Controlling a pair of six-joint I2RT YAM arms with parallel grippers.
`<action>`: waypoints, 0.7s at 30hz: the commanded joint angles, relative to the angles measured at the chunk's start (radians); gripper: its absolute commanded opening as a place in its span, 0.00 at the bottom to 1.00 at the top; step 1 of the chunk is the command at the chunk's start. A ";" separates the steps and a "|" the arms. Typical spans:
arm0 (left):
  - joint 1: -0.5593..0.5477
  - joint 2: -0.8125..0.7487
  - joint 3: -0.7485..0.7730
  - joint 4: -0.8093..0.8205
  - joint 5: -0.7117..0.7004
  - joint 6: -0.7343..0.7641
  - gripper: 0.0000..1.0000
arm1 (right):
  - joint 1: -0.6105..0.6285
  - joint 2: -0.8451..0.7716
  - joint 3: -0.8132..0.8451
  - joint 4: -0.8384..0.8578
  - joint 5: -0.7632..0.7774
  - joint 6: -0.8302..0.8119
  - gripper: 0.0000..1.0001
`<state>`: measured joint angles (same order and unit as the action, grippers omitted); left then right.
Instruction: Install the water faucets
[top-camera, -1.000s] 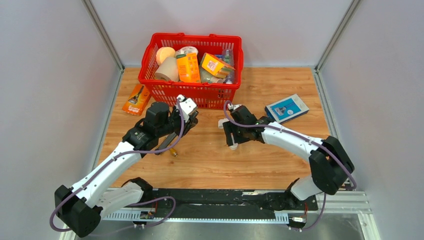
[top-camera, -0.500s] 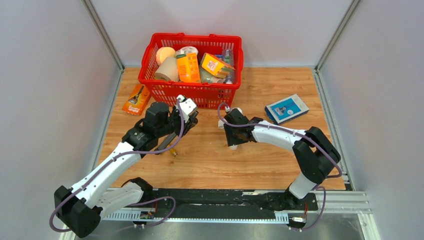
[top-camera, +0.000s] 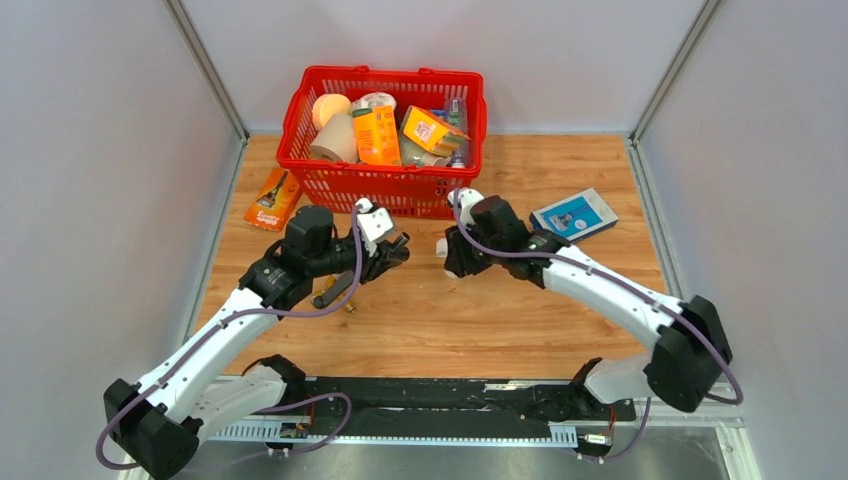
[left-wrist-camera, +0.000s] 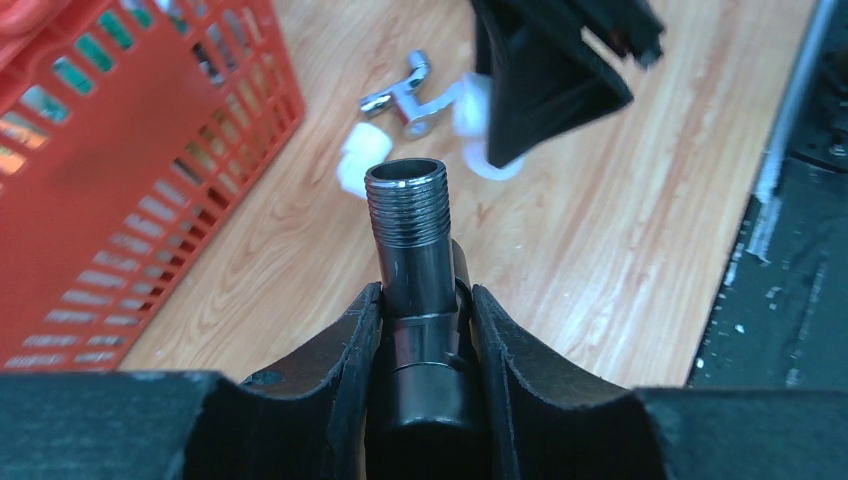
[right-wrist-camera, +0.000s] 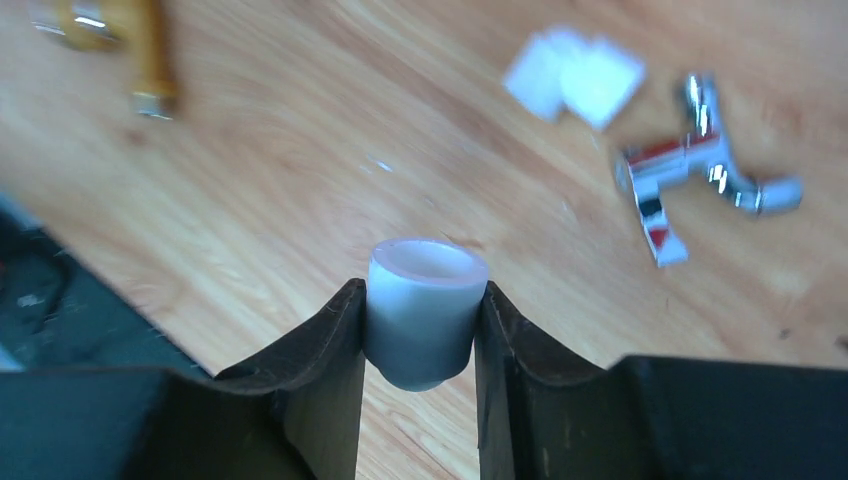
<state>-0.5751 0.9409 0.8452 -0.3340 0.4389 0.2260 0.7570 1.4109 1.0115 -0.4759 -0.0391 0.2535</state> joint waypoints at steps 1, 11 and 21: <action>0.001 -0.028 0.052 0.061 0.184 0.021 0.00 | 0.002 -0.139 0.128 0.043 -0.201 -0.221 0.00; 0.001 0.009 0.095 0.081 0.331 -0.036 0.00 | -0.005 -0.352 0.228 0.057 -0.473 -0.632 0.00; -0.008 0.061 0.193 0.079 0.455 -0.066 0.00 | -0.171 -0.245 0.398 0.068 -1.013 -0.723 0.00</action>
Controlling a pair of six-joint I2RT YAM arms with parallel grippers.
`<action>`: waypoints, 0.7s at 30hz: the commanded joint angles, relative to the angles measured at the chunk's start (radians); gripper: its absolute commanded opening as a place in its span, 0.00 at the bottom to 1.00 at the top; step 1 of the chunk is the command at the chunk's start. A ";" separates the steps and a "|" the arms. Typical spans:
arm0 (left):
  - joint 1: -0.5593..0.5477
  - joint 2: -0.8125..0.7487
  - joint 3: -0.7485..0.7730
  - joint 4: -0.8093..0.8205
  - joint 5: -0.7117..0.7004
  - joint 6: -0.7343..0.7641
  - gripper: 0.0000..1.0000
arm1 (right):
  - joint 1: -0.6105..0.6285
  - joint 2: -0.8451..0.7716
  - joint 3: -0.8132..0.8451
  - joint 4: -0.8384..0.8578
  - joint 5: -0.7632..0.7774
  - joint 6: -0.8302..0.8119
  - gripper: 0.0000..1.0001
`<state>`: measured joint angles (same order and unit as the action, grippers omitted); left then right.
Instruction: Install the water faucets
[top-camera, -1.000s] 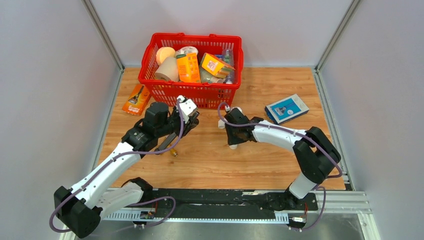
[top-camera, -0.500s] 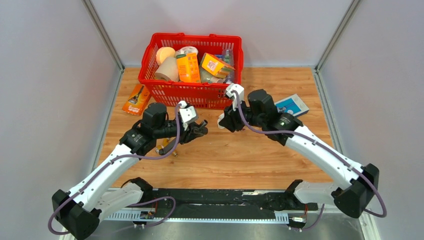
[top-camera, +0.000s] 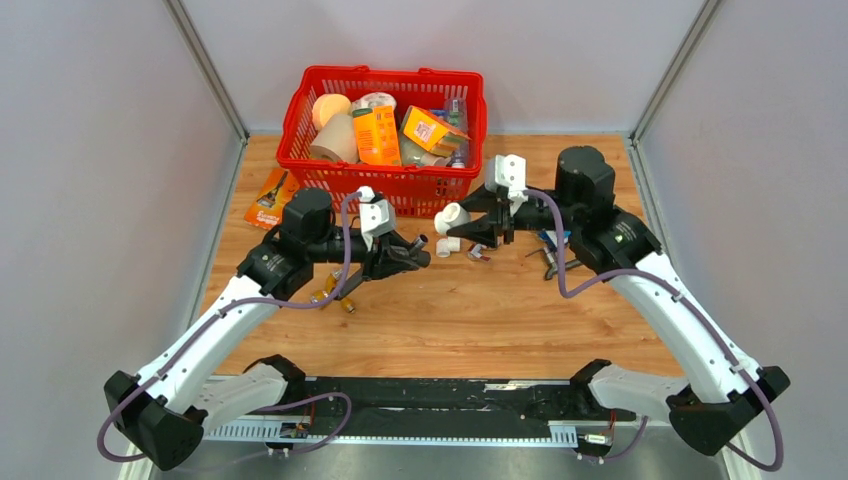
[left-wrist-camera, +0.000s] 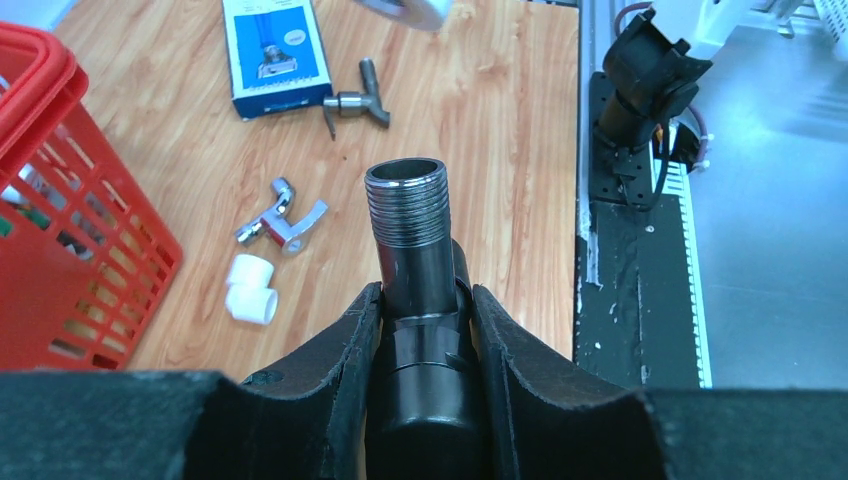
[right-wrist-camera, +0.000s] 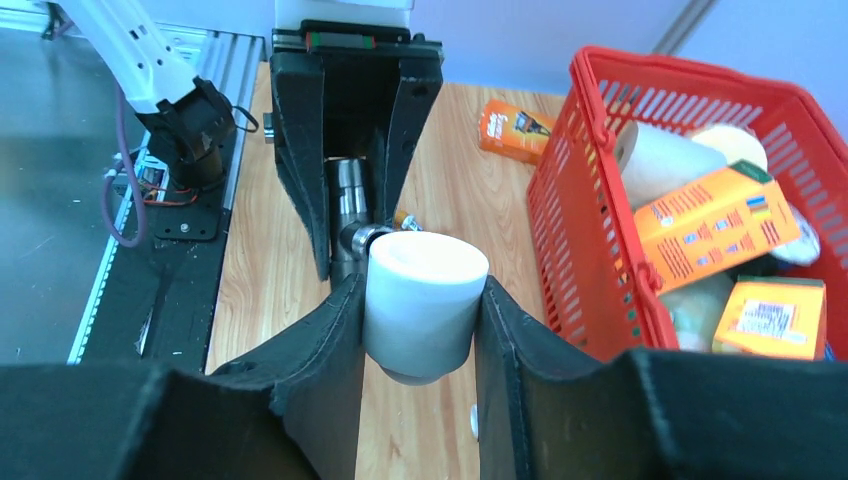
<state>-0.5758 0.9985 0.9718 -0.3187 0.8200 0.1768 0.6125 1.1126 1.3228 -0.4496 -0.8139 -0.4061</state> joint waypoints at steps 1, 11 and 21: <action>-0.010 0.005 0.073 0.063 0.074 -0.017 0.00 | -0.030 0.065 0.102 0.042 -0.251 -0.071 0.00; -0.053 0.054 0.165 -0.051 0.033 0.058 0.00 | -0.031 0.147 0.196 -0.092 -0.361 -0.143 0.00; -0.068 0.074 0.229 -0.146 -0.007 0.122 0.00 | -0.023 0.136 0.155 -0.121 -0.314 -0.180 0.00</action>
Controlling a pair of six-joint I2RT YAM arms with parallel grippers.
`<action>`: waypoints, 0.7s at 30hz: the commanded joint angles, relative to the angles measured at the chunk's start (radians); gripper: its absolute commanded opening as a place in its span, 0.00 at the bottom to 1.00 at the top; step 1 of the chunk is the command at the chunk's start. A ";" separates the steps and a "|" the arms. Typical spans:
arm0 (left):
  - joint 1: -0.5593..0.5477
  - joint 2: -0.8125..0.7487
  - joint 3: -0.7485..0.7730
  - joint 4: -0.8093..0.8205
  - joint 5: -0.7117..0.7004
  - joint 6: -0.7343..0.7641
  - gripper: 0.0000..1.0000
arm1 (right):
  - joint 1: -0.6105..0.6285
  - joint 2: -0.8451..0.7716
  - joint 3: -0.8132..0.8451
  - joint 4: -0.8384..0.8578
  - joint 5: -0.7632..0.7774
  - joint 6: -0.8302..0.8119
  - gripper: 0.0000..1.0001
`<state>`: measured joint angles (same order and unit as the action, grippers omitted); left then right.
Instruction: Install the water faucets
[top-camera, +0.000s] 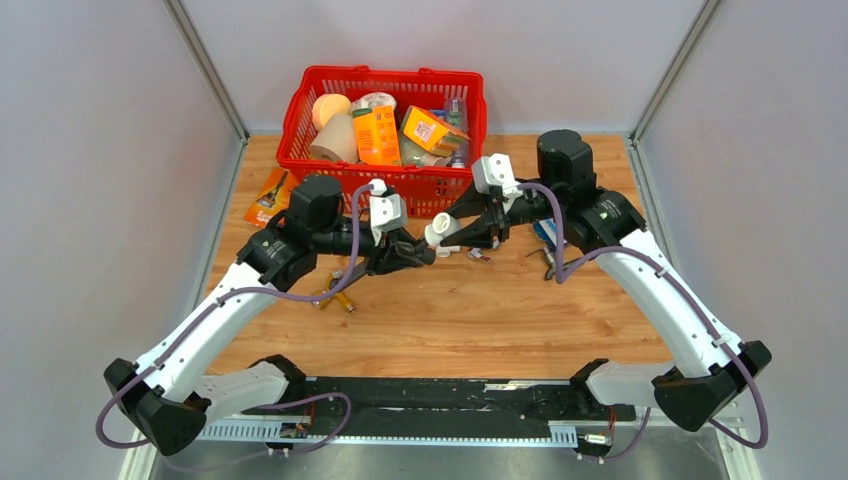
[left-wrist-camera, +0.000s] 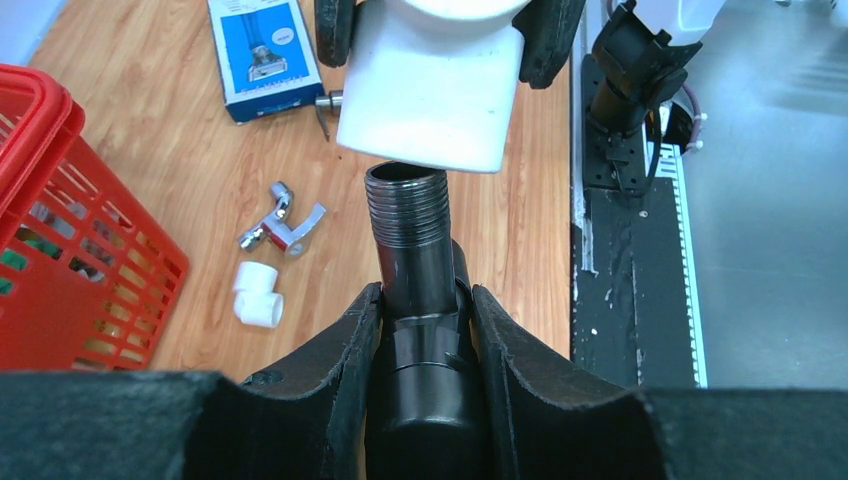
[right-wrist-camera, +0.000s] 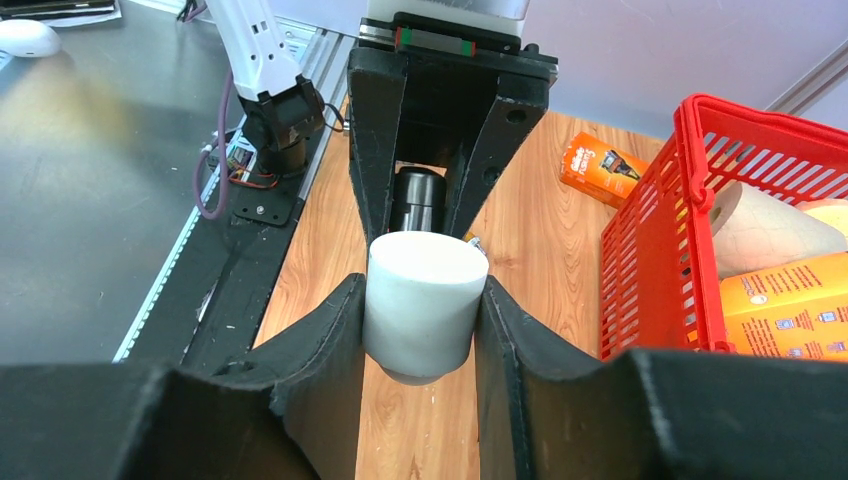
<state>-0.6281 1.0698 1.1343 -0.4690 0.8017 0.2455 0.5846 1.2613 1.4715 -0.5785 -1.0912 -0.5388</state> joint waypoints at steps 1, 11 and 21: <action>-0.019 0.005 0.071 -0.005 0.008 0.061 0.00 | 0.007 -0.011 0.006 0.008 -0.026 -0.047 0.00; -0.042 -0.004 0.078 -0.016 -0.015 0.083 0.00 | 0.009 -0.008 -0.022 0.006 0.010 -0.050 0.00; -0.042 -0.014 0.084 -0.036 -0.056 0.112 0.00 | 0.015 0.000 -0.028 -0.018 -0.038 -0.050 0.00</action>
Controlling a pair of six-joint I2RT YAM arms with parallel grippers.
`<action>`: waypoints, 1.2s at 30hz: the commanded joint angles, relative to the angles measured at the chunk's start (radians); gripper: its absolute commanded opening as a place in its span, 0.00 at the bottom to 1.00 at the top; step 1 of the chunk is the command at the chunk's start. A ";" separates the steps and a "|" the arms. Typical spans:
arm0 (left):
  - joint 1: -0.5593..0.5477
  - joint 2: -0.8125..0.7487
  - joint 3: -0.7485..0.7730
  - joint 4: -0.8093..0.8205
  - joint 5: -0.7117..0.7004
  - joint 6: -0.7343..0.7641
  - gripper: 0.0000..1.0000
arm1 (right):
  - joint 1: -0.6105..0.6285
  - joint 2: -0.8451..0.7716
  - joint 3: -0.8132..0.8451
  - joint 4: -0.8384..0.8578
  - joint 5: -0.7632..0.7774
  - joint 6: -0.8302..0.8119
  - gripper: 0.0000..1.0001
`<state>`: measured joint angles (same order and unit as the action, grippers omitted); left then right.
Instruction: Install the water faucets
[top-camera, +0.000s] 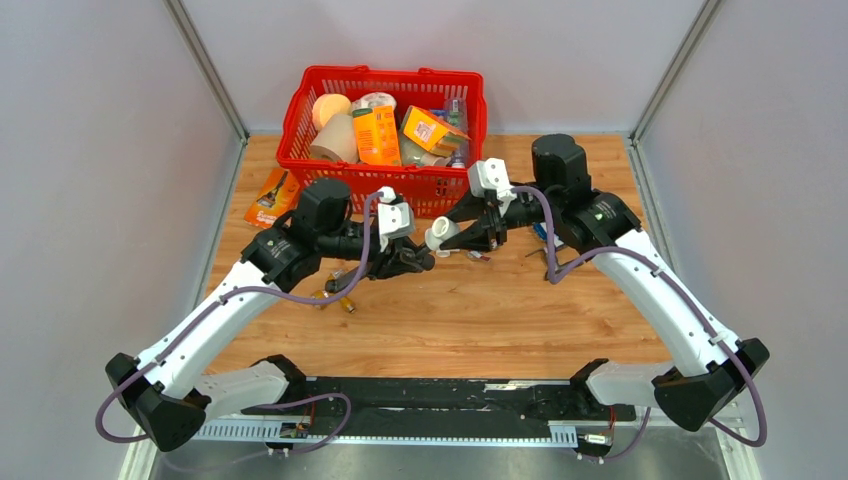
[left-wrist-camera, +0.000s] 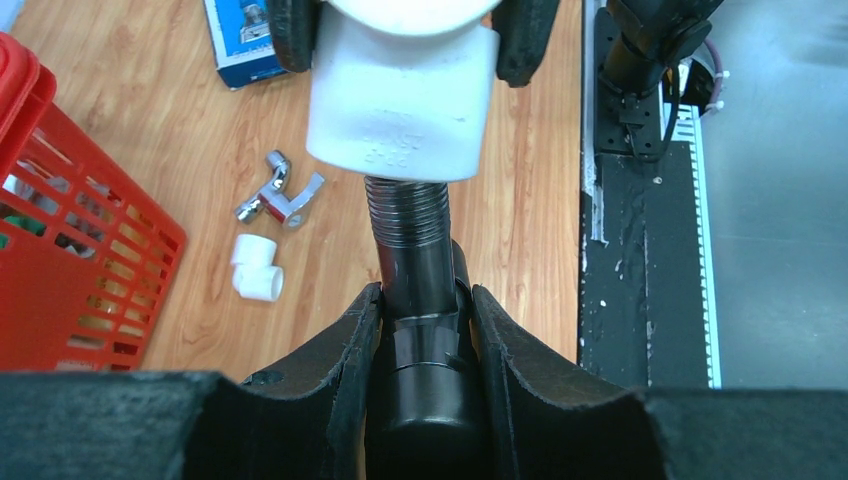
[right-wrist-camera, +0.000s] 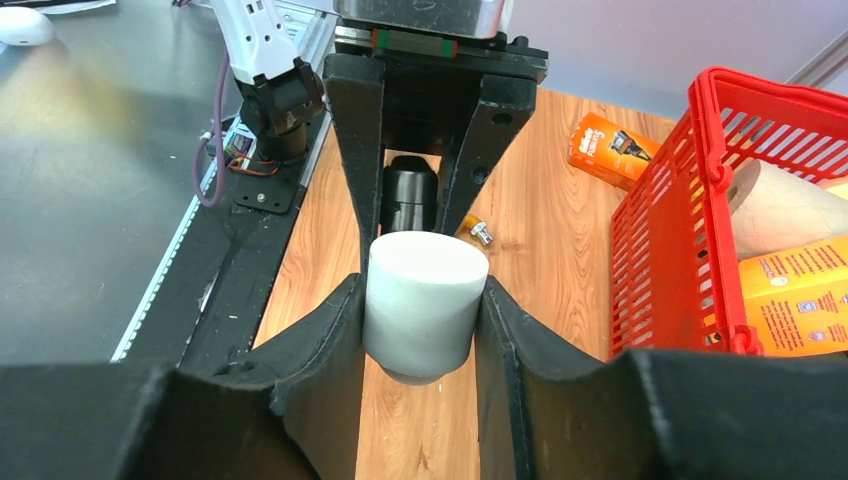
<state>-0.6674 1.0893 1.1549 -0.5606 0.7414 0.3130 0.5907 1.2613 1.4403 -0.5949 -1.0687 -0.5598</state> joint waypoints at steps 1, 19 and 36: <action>-0.004 -0.034 0.065 0.057 0.004 0.043 0.00 | 0.009 0.004 0.005 -0.006 -0.059 -0.029 0.00; -0.058 -0.071 0.066 0.053 -0.040 0.078 0.00 | 0.032 0.026 0.005 -0.006 -0.043 0.003 0.00; -0.107 -0.198 -0.127 0.403 -0.232 0.017 0.00 | 0.037 0.055 -0.058 0.113 0.123 0.348 0.00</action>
<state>-0.7486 0.9455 1.0008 -0.4297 0.5308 0.3393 0.6205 1.2934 1.4010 -0.5438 -1.0554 -0.3611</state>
